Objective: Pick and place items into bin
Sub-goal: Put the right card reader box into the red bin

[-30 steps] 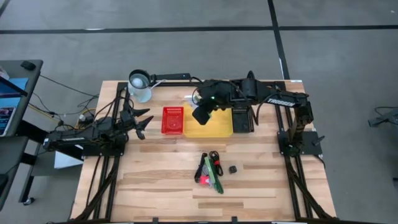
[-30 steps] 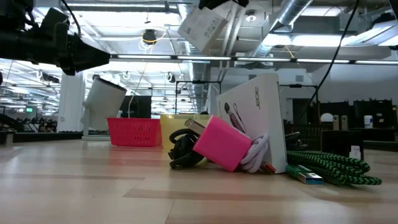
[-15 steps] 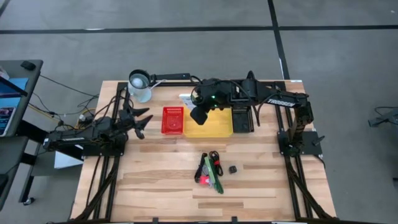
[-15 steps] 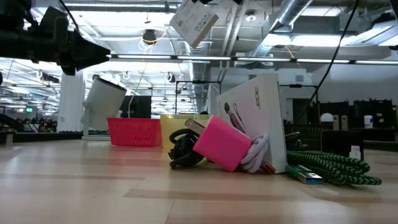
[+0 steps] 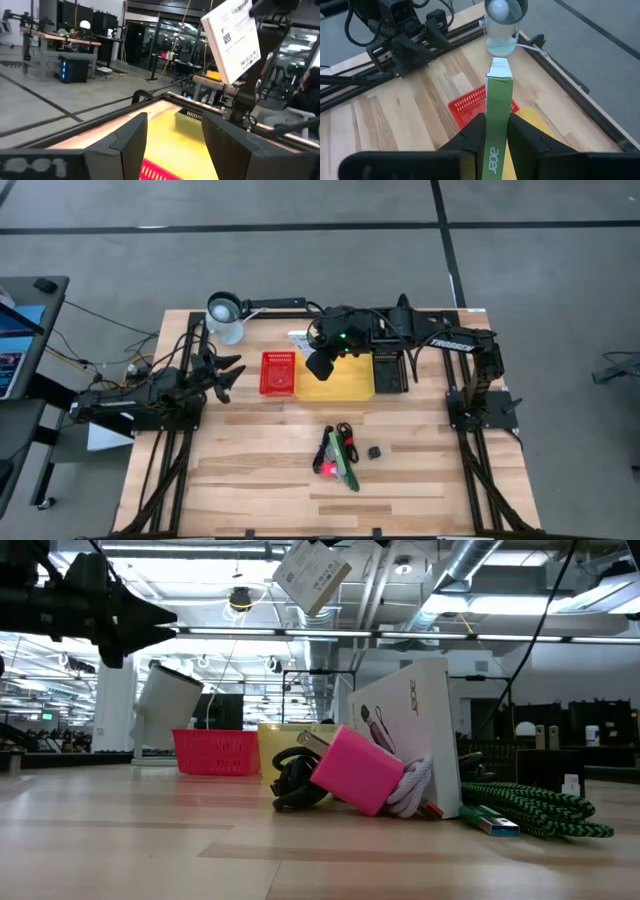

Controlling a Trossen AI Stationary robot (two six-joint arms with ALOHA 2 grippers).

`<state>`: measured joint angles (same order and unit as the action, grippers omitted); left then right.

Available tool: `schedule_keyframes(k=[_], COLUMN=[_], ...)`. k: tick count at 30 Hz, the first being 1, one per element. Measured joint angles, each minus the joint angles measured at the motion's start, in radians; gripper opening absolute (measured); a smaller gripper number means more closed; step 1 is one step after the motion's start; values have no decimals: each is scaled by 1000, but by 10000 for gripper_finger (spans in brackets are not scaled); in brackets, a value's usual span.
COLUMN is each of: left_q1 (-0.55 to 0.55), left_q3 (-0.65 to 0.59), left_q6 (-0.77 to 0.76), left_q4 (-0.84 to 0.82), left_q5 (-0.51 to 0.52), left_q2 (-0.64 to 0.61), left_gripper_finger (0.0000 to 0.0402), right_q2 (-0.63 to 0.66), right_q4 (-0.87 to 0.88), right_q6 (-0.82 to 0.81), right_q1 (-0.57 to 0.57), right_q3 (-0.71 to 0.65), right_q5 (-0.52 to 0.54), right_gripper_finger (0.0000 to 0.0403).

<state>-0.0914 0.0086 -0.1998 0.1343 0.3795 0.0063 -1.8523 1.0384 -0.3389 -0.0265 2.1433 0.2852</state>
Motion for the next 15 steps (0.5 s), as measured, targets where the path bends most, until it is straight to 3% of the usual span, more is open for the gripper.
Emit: schedule_keyframes(k=[3, 10, 15], left_q1=[0, 0, 0], left_q3=[0, 0, 0], left_q6=[-24, -82, -90], left_q4=[19, 129, 183], left_q5=[-19, -242, -309], left_q2=[0, 0, 22], left_gripper_finger=[183, 186, 186], right_q2=[0, 0, 0], right_q4=[-3, -63, -99], right_q6=[0, 14, 22], right_q1=[0, 0, 0], right_q3=[0, 0, 0], right_q5=[0, -50, -79], right_gripper_finger=[64, 64, 64])
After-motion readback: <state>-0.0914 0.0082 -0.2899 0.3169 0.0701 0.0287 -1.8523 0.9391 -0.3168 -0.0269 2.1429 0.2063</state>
